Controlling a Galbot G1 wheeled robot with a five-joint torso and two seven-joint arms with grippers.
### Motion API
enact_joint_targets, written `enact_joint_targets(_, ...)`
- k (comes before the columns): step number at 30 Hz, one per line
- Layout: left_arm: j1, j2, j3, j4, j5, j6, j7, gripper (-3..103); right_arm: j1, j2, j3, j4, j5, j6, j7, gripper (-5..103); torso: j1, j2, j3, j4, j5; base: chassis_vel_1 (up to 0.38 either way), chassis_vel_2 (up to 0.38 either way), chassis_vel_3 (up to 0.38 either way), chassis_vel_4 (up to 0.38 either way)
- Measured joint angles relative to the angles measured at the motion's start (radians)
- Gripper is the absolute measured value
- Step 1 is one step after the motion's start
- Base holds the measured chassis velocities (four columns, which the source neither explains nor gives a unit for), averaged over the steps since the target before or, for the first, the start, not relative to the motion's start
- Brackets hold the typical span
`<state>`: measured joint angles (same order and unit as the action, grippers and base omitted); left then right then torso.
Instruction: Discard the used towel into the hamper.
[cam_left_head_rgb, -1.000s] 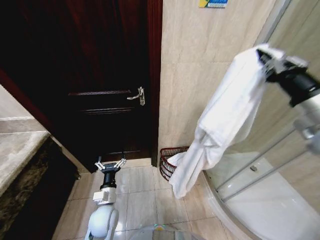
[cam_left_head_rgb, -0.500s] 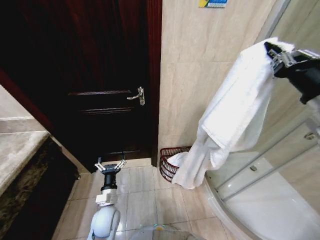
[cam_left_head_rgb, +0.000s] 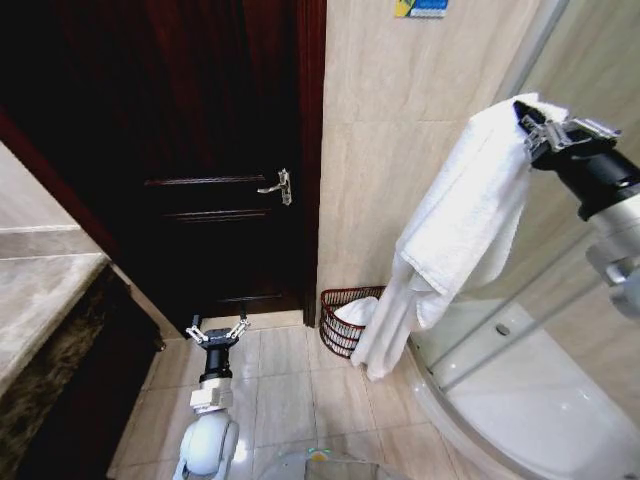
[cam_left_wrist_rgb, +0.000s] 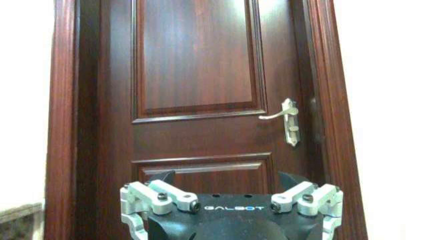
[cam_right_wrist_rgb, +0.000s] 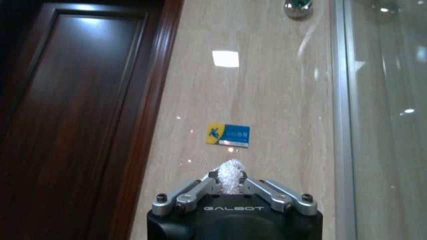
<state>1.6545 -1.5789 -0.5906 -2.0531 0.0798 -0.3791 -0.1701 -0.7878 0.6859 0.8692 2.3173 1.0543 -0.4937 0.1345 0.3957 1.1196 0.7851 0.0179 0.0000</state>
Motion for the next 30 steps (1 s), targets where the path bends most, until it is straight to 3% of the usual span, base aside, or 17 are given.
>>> enact_joint_targets(4, 0.000, 0.001, 0.000, 0.001, 0.003, 0.000, -0.003, 100, 0.057, -0.007, -0.029, -0.050, -0.001, 0.000, -0.022, 5, -0.001, 0.000, 0.000, 0.0000, 0.0001, 0.131, -0.113, -0.118, 0.120)
enact_joint_targets(10, 0.013, 0.006, 0.002, 0.006, 0.010, -0.008, -0.010, 100, 0.240, -0.005, -0.182, -0.197, -0.008, 0.008, -0.062, 5, 0.001, -0.001, 0.000, -0.0001, 0.0004, 0.001, 0.003, 0.009, -0.006)
enact_joint_targets(13, 0.031, 0.014, -0.003, 0.006, 0.013, -0.022, -0.011, 100, 0.436, 0.026, -0.333, -0.288, -0.025, 0.011, -0.061, 5, 0.001, -0.001, 0.001, 0.0005, 0.0008, -0.045, 0.040, 0.052, -0.038)
enact_joint_targets(16, 0.041, 0.016, -0.013, 0.006, 0.013, -0.030, -0.013, 100, 0.604, 0.068, -0.443, -0.355, -0.041, 0.010, -0.045, 5, 0.001, -0.001, 0.000, 0.0006, -0.0013, 0.000, 0.000, 0.000, 0.000)
enact_joint_targets(18, 0.046, 0.013, -0.022, 0.005, 0.013, -0.032, -0.021, 100, 0.777, 0.114, -0.546, -0.433, -0.069, -0.018, -0.032, 5, 0.001, -0.001, 0.000, 0.0008, 0.0002, 0.000, 0.000, 0.000, 0.000)
enact_joint_targets(30, 0.038, -0.018, -0.019, 0.016, 0.021, -0.033, -0.024, 100, 1.164, 0.197, -0.746, -0.721, -0.117, -0.046, -0.067, 5, 0.000, -0.001, 0.000, 0.0001, -0.0003, 0.000, 0.000, 0.000, 0.000)
